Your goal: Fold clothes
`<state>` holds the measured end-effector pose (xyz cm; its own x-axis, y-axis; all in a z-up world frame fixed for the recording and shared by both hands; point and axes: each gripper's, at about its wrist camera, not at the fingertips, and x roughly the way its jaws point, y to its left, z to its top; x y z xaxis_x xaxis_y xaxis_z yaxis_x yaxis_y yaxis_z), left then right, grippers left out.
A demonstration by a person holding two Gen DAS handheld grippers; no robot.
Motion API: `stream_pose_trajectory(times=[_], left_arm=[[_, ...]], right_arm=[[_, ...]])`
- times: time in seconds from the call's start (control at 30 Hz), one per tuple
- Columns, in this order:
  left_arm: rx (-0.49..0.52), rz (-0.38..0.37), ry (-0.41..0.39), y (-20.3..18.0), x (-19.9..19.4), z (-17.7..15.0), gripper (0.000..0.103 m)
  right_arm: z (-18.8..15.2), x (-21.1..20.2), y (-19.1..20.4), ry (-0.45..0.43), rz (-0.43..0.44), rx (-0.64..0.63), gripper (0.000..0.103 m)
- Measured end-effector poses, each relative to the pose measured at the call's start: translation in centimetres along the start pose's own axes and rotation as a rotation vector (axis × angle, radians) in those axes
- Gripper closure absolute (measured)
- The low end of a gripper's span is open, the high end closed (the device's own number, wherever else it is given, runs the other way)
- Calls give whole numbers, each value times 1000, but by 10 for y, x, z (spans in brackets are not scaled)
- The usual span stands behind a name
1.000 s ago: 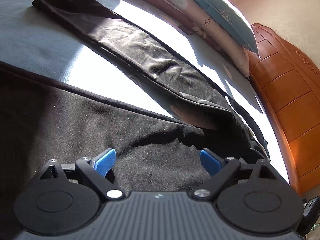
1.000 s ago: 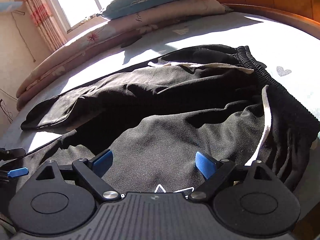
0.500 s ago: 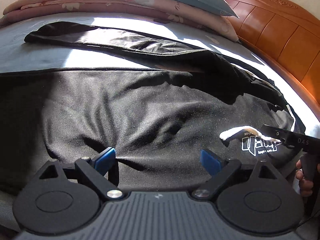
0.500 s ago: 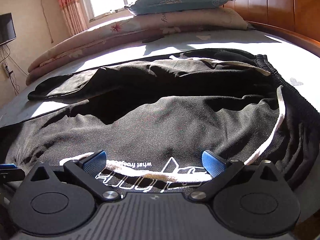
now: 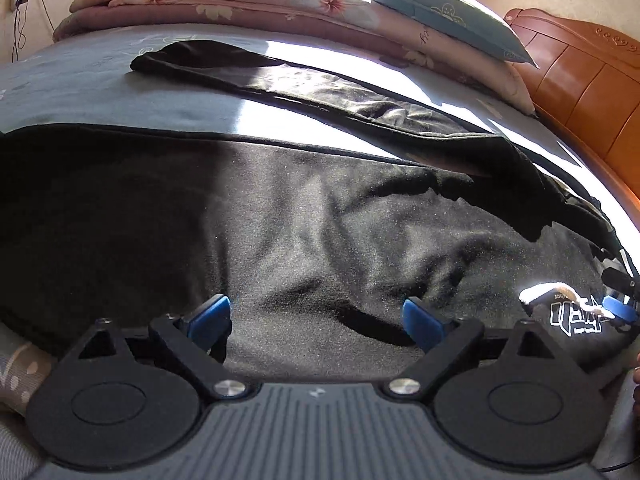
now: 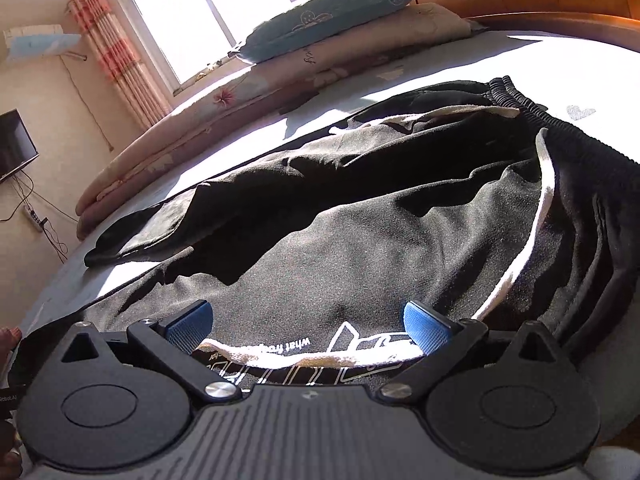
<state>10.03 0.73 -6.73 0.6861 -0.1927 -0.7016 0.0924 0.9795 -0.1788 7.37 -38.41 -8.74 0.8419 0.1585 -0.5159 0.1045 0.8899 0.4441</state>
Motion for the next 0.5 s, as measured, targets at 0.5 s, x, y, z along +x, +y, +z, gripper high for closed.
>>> stream_pose_trajectory(times=[0.5], left_arm=[[413, -282, -65, -135, 28, 24, 9]], right_arm=[[-11, -22, 2, -79, -26, 23, 0]])
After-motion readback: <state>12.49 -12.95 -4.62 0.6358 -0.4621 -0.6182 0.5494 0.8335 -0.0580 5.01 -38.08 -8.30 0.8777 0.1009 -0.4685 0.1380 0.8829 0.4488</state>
